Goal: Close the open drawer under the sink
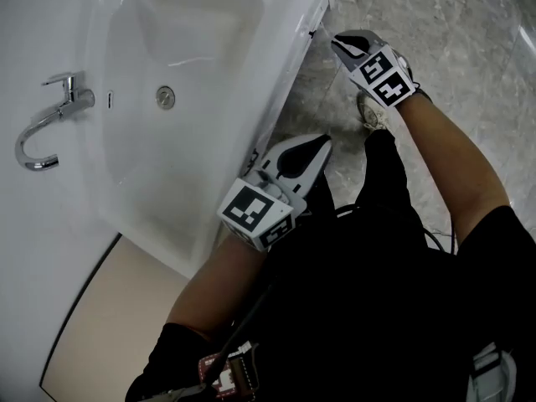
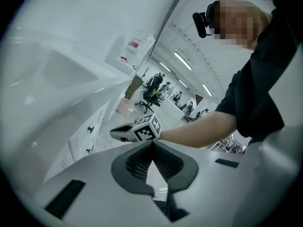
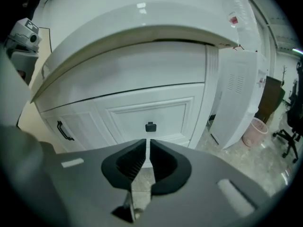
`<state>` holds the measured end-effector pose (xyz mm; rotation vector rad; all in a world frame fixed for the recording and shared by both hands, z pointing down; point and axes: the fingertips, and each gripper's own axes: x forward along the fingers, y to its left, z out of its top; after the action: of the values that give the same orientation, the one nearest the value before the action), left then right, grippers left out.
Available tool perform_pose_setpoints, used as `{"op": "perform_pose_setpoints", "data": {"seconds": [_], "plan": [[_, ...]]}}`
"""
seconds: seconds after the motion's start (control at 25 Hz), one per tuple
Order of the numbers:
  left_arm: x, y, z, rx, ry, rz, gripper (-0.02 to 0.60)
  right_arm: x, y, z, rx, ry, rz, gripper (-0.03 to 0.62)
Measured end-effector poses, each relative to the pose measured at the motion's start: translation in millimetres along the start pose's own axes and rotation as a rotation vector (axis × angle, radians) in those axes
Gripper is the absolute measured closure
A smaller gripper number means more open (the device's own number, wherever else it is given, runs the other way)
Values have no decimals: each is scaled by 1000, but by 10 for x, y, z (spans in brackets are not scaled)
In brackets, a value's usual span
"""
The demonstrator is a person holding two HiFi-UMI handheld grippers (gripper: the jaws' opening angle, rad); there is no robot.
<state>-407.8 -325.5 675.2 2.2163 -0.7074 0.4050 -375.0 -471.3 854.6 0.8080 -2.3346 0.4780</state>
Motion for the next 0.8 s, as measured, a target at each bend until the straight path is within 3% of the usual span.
{"op": "perform_pose_setpoints", "data": {"seconds": [0.08, 0.32, 0.56, 0.8], "plan": [[-61, -42, 104, 19, -1, 20, 581, -230, 13, 44, 15, -7, -1, 592], [-255, -203, 580, 79, -35, 59, 581, -928, 27, 397, 25, -46, -8, 592], [-503, -485, 1073, 139, -85, 77, 581, -1563, 104, 807, -44, -52, 4, 592], [-832, -672, 1682, 204, -193, 99, 581, -2010, 122, 1440, -132, -84, 18, 592]]}}
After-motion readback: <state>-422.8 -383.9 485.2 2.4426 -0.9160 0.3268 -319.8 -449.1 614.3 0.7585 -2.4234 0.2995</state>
